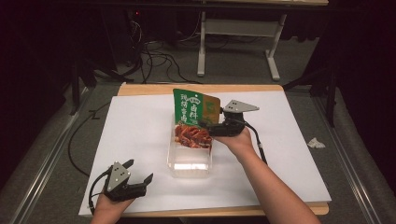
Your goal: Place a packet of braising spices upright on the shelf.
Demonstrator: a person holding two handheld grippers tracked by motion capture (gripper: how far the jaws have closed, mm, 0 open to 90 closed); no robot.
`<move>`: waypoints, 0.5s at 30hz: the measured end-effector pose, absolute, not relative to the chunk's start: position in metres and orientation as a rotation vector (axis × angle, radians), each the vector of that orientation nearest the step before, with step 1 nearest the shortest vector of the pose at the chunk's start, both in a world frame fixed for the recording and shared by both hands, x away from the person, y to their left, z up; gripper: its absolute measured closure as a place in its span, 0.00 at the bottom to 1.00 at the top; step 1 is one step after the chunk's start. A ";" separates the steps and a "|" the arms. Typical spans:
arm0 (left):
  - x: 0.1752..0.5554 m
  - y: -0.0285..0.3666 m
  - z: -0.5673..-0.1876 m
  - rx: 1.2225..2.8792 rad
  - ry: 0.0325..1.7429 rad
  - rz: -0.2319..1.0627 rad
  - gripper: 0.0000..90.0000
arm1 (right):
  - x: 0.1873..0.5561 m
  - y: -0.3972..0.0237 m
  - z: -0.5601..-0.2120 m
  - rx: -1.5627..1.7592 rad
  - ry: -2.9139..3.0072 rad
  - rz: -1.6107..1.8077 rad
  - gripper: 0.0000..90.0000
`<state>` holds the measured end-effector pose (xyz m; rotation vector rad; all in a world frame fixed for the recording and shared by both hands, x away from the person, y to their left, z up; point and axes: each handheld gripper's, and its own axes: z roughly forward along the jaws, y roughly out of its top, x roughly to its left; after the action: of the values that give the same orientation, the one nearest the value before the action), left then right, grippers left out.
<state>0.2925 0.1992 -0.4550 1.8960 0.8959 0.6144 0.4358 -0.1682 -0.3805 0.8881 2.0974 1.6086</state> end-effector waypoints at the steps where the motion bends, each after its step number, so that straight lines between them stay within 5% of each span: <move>1: 0.293 0.199 -0.455 1.896 0.896 0.614 0.17 | 0.435 -0.169 -0.380 0.890 2.095 1.608 0.20; 15: 0.292 0.199 -0.455 1.898 0.888 0.609 0.17 | 0.427 -0.179 -0.378 0.902 2.098 1.578 0.21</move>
<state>0.2924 0.1992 -0.4551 1.8978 0.8881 0.6092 0.4272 -0.1793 -0.3783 0.9021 2.0976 1.5785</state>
